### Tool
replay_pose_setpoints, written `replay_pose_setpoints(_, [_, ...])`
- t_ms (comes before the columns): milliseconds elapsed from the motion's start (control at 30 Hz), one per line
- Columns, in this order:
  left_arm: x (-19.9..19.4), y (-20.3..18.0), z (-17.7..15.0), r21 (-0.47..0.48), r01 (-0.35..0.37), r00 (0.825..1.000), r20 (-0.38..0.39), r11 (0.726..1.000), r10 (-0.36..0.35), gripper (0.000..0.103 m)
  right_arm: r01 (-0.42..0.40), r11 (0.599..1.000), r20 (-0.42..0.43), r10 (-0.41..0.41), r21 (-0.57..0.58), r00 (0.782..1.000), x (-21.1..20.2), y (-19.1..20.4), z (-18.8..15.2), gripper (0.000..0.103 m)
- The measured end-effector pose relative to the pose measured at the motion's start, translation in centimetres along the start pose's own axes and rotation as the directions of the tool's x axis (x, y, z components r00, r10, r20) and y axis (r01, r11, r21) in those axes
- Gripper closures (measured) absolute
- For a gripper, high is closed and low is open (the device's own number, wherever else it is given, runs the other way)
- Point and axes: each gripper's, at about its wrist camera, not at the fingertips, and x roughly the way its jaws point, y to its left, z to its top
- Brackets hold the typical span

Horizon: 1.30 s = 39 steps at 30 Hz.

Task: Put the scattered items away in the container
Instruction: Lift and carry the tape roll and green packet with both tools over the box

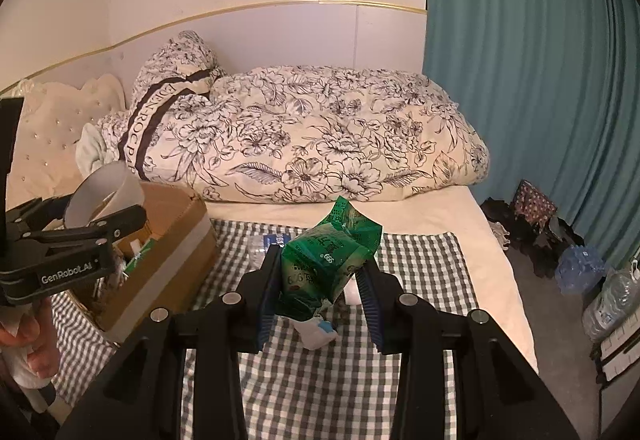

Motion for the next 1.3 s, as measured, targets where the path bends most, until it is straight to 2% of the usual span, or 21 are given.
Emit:
replay_pose_setpoints(367, [-1.5,4.5,-0.5,-0.048,-0.054,0.998,0.016,0.997,0.055,0.019,-0.033,0.999,0.024,0.033,-0.024,0.999,0.2,4.1,1.1,0.066])
replay_pose_setpoints(633, [-2.0,7.4,-1.0,-0.048,-0.109,0.994,0.014,0.993,0.11,0.019,-0.067,0.997,0.037,0.068,-0.035,0.997,0.9,6.9,1.4,0.066])
replay_pose_setpoints(1000, [-1.1,12.7,-3.2,-0.108,-0.179,0.984,-0.039,0.978,0.176,0.019,-0.14,0.988,0.028,0.142,-0.07,0.99,2.8,11.3,1.7,0.066])
replay_pose_setpoints(1300, [0.3,15.4,-4.1,-0.14,-0.197,0.98,-0.067,0.97,0.189,0.019,-0.184,0.978,-0.012,0.184,-0.099,0.983,5.4,14.8,1.5,0.066])
